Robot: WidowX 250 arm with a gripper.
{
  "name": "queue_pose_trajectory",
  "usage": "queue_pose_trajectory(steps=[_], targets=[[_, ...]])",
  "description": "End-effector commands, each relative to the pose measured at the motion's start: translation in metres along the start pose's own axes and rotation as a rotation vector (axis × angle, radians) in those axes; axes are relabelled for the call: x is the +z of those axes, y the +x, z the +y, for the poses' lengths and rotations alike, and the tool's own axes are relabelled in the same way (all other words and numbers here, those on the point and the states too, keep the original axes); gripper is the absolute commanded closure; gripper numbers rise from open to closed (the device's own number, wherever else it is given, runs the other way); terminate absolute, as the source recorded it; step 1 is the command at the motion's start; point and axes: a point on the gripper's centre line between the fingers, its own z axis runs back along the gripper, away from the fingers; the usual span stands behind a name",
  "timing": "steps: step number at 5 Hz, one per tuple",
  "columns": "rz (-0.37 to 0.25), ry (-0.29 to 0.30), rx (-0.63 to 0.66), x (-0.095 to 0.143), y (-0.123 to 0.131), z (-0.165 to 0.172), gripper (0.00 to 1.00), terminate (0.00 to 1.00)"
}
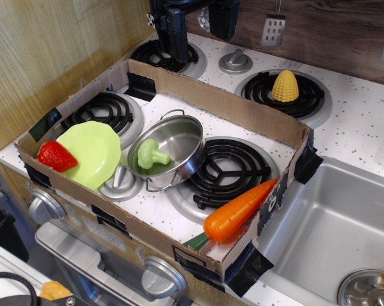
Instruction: Take broccoli out of pan
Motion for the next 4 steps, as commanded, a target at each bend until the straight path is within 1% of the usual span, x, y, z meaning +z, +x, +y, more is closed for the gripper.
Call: queue_pose_trajectory(steps=[1, 2, 3, 4], targets=[[0.000, 0.000, 0.000, 0.000, 0.000, 0.000, 0.00, 0.00], [-0.054, -0.013, 0.105, 0.001, 0.013, 0.006, 0.00, 0.00], [-0.102, -0.039, 0.229, -0.002, 0.029, 0.013, 0.00, 0.00], [-0.140, -0.047, 0.298, -0.003, 0.040, 0.020, 0.00, 0.00]])
